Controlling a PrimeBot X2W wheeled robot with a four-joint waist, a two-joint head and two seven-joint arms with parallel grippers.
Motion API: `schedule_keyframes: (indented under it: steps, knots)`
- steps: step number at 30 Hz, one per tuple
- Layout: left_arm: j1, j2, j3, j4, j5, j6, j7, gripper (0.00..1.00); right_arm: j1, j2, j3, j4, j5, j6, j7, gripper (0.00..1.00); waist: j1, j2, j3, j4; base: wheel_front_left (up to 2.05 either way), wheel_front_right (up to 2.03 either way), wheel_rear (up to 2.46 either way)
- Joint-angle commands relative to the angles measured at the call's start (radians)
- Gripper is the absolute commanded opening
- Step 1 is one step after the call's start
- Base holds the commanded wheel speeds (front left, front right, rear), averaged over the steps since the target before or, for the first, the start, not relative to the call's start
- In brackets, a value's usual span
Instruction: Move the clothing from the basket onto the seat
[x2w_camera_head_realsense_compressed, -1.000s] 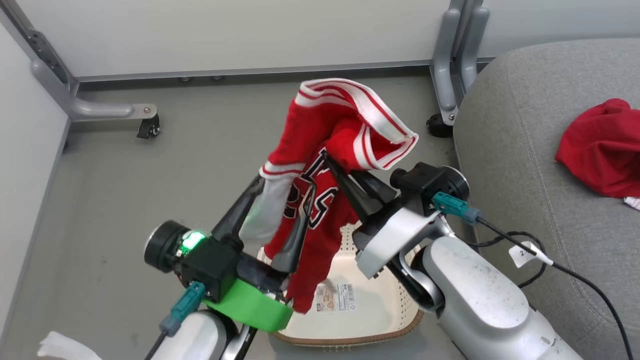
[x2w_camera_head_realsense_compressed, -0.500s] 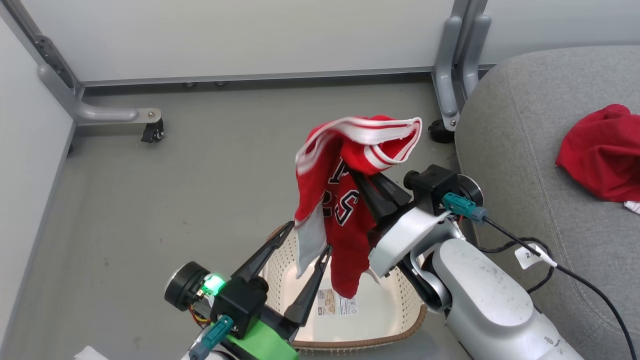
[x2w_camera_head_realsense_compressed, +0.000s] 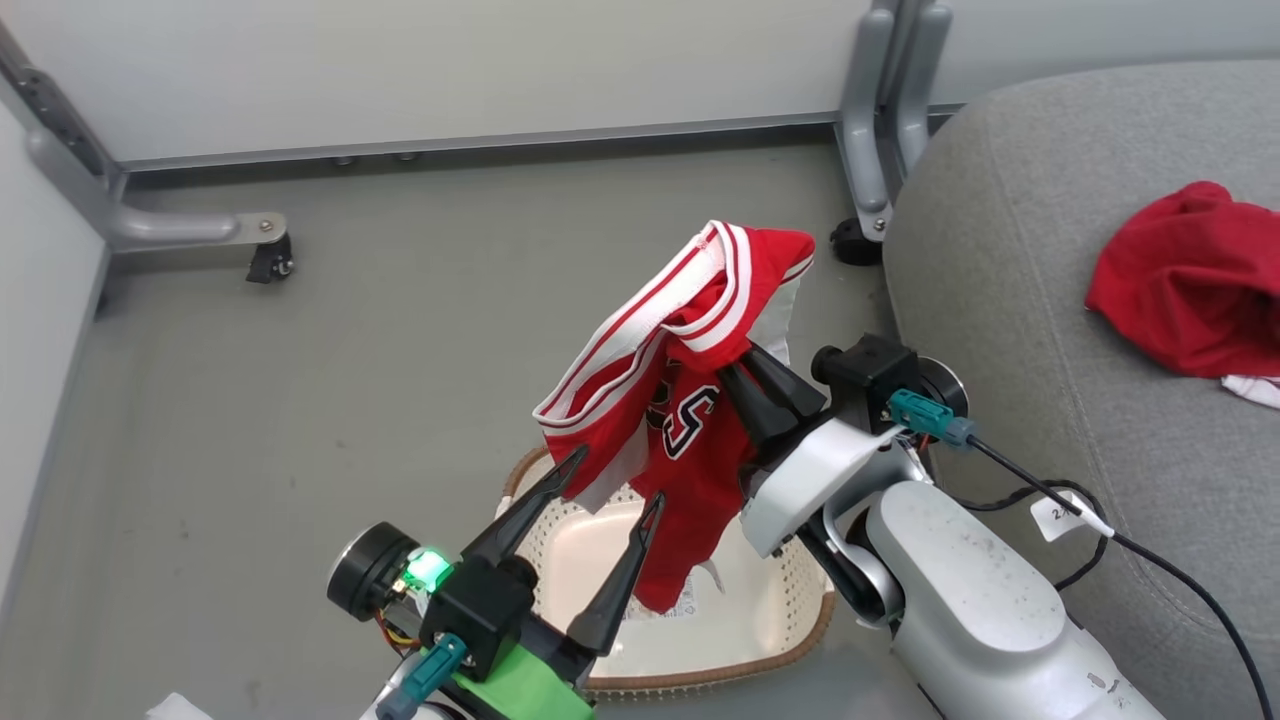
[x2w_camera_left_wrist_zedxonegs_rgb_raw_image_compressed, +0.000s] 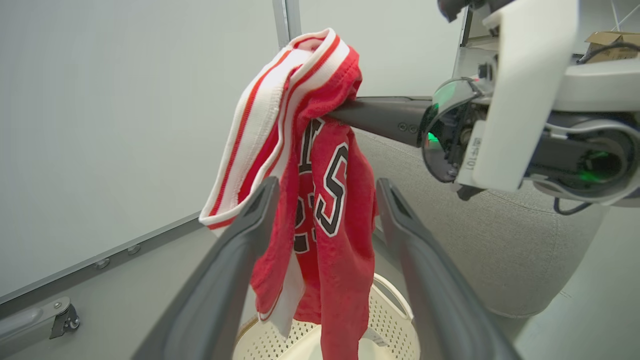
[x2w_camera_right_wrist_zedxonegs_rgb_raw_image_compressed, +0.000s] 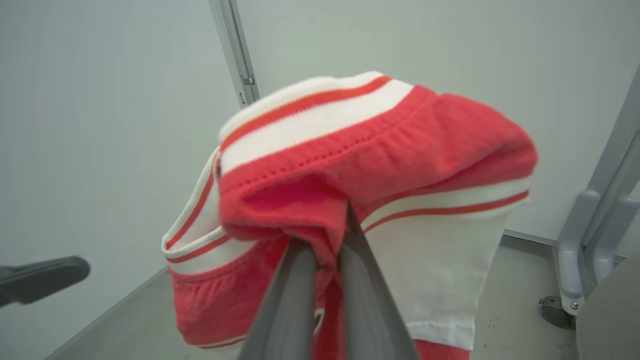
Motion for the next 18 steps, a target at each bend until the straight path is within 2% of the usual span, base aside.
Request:
schedule_keyframes:
  steps: [1,11,18]
  knots:
    - [-0.013,0.008,0.005,-0.003,-0.001,0.003,-0.002,1.00,-0.007,0.003,-0.002,0.003,0.005,0.000,-0.008,0.00,0.0000,0.0000,0.012,-0.032,0.00,0.00,0.00]
    - [-0.041,0.027,-0.001,-0.021,0.011,0.000,0.016,1.00,-0.021,0.008,-0.023,0.017,0.009,0.000,-0.027,0.00,0.0000,0.0000,0.052,-0.222,0.00,0.00,0.00]
    - [-0.074,0.042,-0.013,-0.041,0.024,-0.016,0.039,1.00,-0.018,0.009,-0.075,0.004,-0.002,0.000,-0.041,0.00,0.0000,0.0000,0.102,-0.349,0.00,0.00,0.00]
